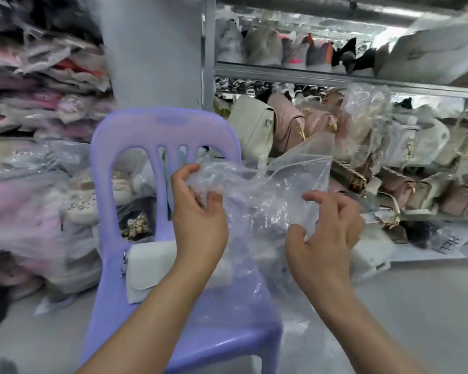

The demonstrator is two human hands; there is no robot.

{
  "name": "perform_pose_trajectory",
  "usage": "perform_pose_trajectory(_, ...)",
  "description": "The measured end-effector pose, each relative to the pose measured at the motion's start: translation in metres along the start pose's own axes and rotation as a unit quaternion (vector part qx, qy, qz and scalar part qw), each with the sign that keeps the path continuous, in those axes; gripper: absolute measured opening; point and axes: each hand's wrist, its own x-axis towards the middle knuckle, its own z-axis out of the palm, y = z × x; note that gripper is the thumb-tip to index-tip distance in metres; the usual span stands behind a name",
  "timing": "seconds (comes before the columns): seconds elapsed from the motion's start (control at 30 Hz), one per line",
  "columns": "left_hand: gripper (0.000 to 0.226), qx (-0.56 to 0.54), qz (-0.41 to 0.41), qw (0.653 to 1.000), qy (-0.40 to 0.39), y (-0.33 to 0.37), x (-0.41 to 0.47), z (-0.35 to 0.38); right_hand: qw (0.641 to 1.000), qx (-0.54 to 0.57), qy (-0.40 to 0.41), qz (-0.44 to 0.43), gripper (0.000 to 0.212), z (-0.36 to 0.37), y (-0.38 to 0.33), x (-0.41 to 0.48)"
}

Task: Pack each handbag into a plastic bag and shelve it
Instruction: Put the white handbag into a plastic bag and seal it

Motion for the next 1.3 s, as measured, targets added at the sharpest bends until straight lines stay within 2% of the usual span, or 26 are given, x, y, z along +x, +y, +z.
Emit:
perform_pose_trajectory(0.07,0.043,0.031,0.019,0.999,0.005,-0.004,-0.003,-0.01,0.994,0.073,-0.049,-0.062,0.034,0.025,-0.008,-0.014)
perform_pose_trajectory(0.1,0.049,0.049,0.027,0.998,-0.004,-0.007,-0.006,-0.014,0.986,0.132,-0.097,-0.038,0.028,0.035,-0.013,-0.018)
perform_pose_trajectory(0.2,0.059,0.082,0.029,0.995,-0.041,-0.016,-0.013,-0.028,0.923,0.276,-0.234,0.131,0.02,0.063,-0.029,-0.019)
perform_pose_trajectory(0.33,0.063,0.098,0.004,0.993,-0.063,-0.026,-0.019,-0.043,0.836,0.393,-0.261,0.281,0.011,0.09,-0.037,-0.012)
perform_pose_trajectory(0.47,0.065,0.11,-0.07,0.98,-0.149,-0.021,-0.025,-0.053,0.819,0.416,-0.275,0.283,0.024,0.103,-0.036,-0.019)
perform_pose_trajectory(0.53,0.055,0.079,-0.129,0.978,-0.145,-0.016,-0.021,-0.059,0.815,0.431,-0.276,0.27,0.024,0.105,-0.038,-0.021)
perform_pose_trajectory(0.57,0.058,0.041,-0.168,0.975,-0.138,-0.014,-0.016,-0.061,0.815,0.437,-0.275,0.261,0.022,0.105,-0.039,-0.02)
perform_pose_trajectory(0.63,0.077,-0.045,-0.251,0.96,-0.116,-0.007,-0.005,-0.067,0.811,0.461,-0.271,0.235,0.019,0.103,-0.046,-0.016)
perform_pose_trajectory(0.67,0.086,-0.046,-0.278,0.953,-0.109,-0.003,-0.001,-0.07,0.807,0.476,-0.274,0.216,0.021,0.101,-0.049,-0.013)
perform_pose_trajectory(0.7,0.089,0.001,-0.283,0.952,-0.115,0.001,0.003,-0.072,0.798,0.494,-0.284,0.197,0.024,0.097,-0.055,-0.011)
perform_pose_trajectory(0.77,0.077,0.141,-0.231,0.952,-0.146,0.01,0.002,-0.072,0.77,0.529,-0.319,0.159,0.032,0.089,-0.069,-0.006)
perform_pose_trajectory(0.83,0.053,0.193,-0.163,0.96,-0.124,0.02,-0.001,-0.067,0.744,0.557,-0.337,0.15,0.037,0.086,-0.082,-0.001)
perform_pose_trajectory(0.9,0.021,0.212,-0.098,0.971,-0.048,0.03,0.004,-0.066,0.717,0.596,-0.306,0.192,0.039,0.085,-0.094,0.01)
perform_pose_trajectory(0.97,0.006,0.222,-0.047,0.972,0.059,0.046,0.016,-0.074,0.702,0.63,-0.238,0.234,0.039,0.088,-0.1,0.022)
perform_pose_trajectory(1.0,0.007,0.217,-0.013,0.97,0.11,0.055,0.022,-0.082,0.715,0.622,-0.206,0.242,0.038,0.09,-0.101,0.025)
perform_pose_trajectory(1.07,0.009,0.233,0.082,0.952,0.181,0.071,0.032,-0.098,0.774,0.56,-0.173,0.242,0.035,0.092,-0.1,0.026)
perform_pose_trajectory(1.13,0.017,0.281,0.216,0.911,0.209,0.083,0.036,-0.108,0.814,0.499,-0.179,0.238,0.028,0.097,-0.098,0.02)
perform_pose_trajectory(1.2,0.02,0.342,0.332,0.857,0.196,0.081,0.037,-0.113,0.821,0.474,-0.222,0.226,0.016,0.103,-0.094,0.014)
perform_pose_trajectory(1.23,0.02,0.381,0.365,0.831,0.174,0.073,0.037,-0.116,0.812,0.478,-0.258,0.213,0.01,0.105,-0.09,0.012)
perform_pose_trajectory(1.3,0.025,0.471,0.349,0.802,0.117,0.048,0.035,-0.126,0.805,0.442,-0.37,0.136,0.025,0.108,-0.072,0.011)
